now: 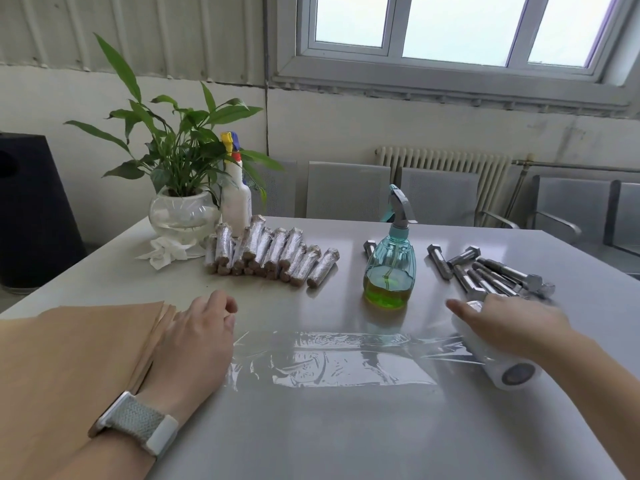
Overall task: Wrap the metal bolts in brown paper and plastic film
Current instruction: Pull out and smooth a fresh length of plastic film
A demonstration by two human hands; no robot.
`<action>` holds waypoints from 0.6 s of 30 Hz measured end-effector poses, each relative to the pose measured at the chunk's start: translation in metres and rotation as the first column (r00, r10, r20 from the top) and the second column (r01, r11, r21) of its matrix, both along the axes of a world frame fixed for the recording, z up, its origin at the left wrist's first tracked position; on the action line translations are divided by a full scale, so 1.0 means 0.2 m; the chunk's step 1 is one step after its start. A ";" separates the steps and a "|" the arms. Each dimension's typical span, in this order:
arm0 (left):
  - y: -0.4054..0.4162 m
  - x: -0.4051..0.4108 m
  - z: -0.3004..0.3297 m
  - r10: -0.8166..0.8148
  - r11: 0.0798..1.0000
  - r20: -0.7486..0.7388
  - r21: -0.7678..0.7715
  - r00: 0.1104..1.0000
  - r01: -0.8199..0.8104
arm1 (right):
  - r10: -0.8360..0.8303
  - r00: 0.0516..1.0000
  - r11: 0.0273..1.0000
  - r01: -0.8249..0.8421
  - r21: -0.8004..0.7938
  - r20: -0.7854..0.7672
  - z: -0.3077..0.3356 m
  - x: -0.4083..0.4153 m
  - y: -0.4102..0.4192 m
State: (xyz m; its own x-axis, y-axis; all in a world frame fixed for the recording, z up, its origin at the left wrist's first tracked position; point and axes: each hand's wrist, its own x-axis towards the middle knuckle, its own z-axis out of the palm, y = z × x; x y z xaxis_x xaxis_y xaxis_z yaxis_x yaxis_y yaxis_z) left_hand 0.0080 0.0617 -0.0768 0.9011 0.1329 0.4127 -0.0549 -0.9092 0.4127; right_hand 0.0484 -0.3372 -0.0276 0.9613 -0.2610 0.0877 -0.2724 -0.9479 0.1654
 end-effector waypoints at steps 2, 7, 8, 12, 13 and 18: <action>0.00 0.00 0.00 -0.032 0.999 0.006 -0.025 0.999 0.032 | -0.006 1.000 1.000 0.006 -0.004 0.015 0.00 -0.02 0.01; -0.01 -0.02 0.03 -0.063 0.997 0.009 -0.041 0.998 0.063 | -0.037 0.999 0.999 0.037 0.010 0.015 0.02 -0.04 0.04; -0.01 -0.03 0.04 -0.058 0.998 -0.005 -0.027 0.998 0.058 | -0.043 0.999 0.999 0.043 0.011 0.011 0.02 -0.04 0.05; 0.00 -0.04 0.05 -0.015 0.993 -0.039 0.116 0.999 0.020 | -0.054 0.998 0.999 0.054 0.008 -0.022 0.06 -0.07 0.09; 0.00 -0.04 0.05 -0.004 0.989 -0.015 0.148 1.000 0.006 | -0.055 0.998 0.998 0.055 -0.008 -0.022 0.08 -0.09 0.12; -0.03 -0.08 0.09 0.004 0.975 0.031 0.224 1.000 -0.011 | 0.195 0.973 0.971 -0.173 -0.167 0.127 0.28 -0.21 0.47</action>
